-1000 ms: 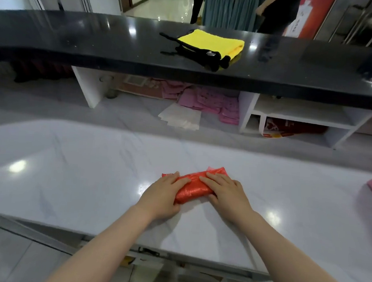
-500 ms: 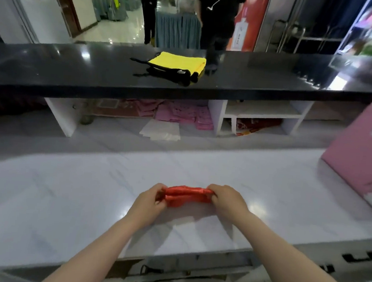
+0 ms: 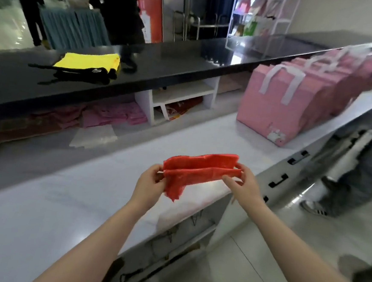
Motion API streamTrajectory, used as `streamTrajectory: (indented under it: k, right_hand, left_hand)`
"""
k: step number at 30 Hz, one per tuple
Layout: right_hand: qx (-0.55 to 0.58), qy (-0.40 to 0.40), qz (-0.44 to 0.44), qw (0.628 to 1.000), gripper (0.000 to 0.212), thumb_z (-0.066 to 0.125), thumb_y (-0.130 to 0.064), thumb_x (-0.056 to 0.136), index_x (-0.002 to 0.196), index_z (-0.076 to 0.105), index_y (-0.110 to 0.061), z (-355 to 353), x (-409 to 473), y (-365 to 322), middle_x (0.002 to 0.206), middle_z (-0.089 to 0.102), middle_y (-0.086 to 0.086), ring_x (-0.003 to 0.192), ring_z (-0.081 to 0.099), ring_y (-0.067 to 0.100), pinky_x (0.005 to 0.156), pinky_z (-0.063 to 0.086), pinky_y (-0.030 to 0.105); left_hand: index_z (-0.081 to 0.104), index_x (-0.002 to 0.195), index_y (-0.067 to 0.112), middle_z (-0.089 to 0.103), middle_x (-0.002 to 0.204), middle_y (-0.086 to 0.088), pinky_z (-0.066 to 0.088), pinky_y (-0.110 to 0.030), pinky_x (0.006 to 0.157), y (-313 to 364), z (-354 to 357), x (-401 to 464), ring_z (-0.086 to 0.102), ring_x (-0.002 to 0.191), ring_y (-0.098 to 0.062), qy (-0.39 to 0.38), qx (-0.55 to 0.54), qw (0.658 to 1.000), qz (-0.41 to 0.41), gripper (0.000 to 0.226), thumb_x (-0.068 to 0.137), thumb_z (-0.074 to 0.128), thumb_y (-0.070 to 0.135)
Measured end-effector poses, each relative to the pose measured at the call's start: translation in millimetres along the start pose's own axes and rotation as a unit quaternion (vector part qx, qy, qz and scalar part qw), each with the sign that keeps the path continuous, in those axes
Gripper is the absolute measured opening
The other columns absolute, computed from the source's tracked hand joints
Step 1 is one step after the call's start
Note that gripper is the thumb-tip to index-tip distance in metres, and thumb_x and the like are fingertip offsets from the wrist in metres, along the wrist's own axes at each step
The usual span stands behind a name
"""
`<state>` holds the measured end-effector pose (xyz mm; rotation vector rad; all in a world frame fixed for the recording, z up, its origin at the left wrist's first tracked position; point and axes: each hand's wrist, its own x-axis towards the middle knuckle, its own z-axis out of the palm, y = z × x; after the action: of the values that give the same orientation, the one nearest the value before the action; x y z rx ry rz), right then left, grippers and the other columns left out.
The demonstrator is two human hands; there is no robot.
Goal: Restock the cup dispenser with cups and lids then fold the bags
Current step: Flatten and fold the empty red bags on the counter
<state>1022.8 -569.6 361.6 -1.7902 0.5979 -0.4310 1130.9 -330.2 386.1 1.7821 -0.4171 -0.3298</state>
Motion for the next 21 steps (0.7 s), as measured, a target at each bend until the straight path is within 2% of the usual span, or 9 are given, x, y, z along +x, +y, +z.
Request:
streamTrajectory:
  k: [2,6,9,12,15,17,20,21]
  right_hand:
    - [0.024,0.021,0.014,0.999,0.056,0.067,-0.037,0.087,0.136,0.045,-0.021,-25,-9,2,0.120,0.060,0.000,0.104,0.060,0.013,0.086,0.053,0.034]
    - [0.060,0.091,0.011,0.994,0.058,0.064,-0.044,0.087,0.138,0.043,-0.027,-74,-26,4,0.113,0.060,-0.010,0.103,0.059,0.007,0.084,0.052,0.030]
    - [0.100,0.130,0.010,0.986,0.057,0.067,-0.040,0.087,0.138,0.044,-0.031,-117,-37,10,0.118,0.061,-0.007,0.106,0.059,0.010,0.087,0.051,0.034]
    - [0.127,0.169,0.014,0.977,0.057,0.071,-0.036,0.084,0.136,0.046,-0.034,-169,-53,22,0.110,0.064,-0.011,0.099,0.062,0.006,0.080,0.051,0.027]
    - [0.119,0.201,0.020,0.972,0.060,0.071,-0.033,0.084,0.137,0.045,-0.028,-228,-71,38,0.114,0.063,-0.007,0.101,0.061,0.008,0.083,0.049,0.027]
    - [0.116,0.225,0.019,0.967,0.057,0.070,-0.026,0.086,0.138,0.046,-0.023,-275,-83,49,0.111,0.064,-0.005,0.096,0.063,0.006,0.076,0.047,0.020]
    - [0.100,0.274,0.026,0.956,0.052,0.067,-0.017,0.089,0.136,0.048,-0.020,-347,-101,66,0.105,0.063,-0.008,0.081,0.063,-0.008,0.062,0.046,0.009]
    - [0.093,0.287,0.032,0.953,0.052,0.067,-0.017,0.089,0.137,0.047,-0.019,-371,-108,73,0.108,0.062,-0.008,0.082,0.062,-0.007,0.061,0.046,0.008]
  left_hand:
    - [0.060,0.100,0.013,0.071,0.095,-0.016,0.058,-0.044,0.077,12,21,0,0.070,0.088,-0.029,-0.039,-0.014,0.999,0.006,0.024,0.091,0.053,-0.008]
    - [0.060,0.104,0.013,0.071,0.097,-0.012,0.059,-0.038,0.076,39,68,2,0.070,0.090,-0.023,-0.106,-0.015,0.994,0.022,0.024,0.091,0.054,-0.006]
    - [0.061,0.102,0.014,0.071,0.096,-0.011,0.059,-0.033,0.072,59,109,5,0.071,0.089,-0.021,-0.150,-0.020,0.988,0.035,0.024,0.091,0.055,-0.006]
    - [0.061,0.100,0.015,0.072,0.093,-0.013,0.059,-0.034,0.068,77,160,4,0.072,0.083,-0.024,-0.188,-0.027,0.981,0.049,0.023,0.091,0.055,-0.005]
    - [0.059,0.097,0.017,0.072,0.089,-0.009,0.059,-0.031,0.065,95,225,-1,0.072,0.077,-0.019,-0.225,-0.032,0.972,0.052,0.023,0.092,0.054,-0.005]
    - [0.059,0.097,0.016,0.072,0.088,-0.006,0.059,-0.030,0.065,106,274,-9,0.072,0.076,-0.018,-0.253,-0.030,0.966,0.053,0.021,0.093,0.053,-0.003]
    - [0.059,0.098,0.011,0.072,0.090,-0.012,0.060,-0.040,0.069,120,349,-23,0.072,0.079,-0.027,-0.287,-0.037,0.955,0.063,0.017,0.092,0.053,-0.004]
    - [0.059,0.097,0.011,0.072,0.091,-0.015,0.060,-0.042,0.071,124,374,-27,0.071,0.080,-0.029,-0.293,-0.040,0.953,0.066,0.017,0.092,0.053,-0.005]
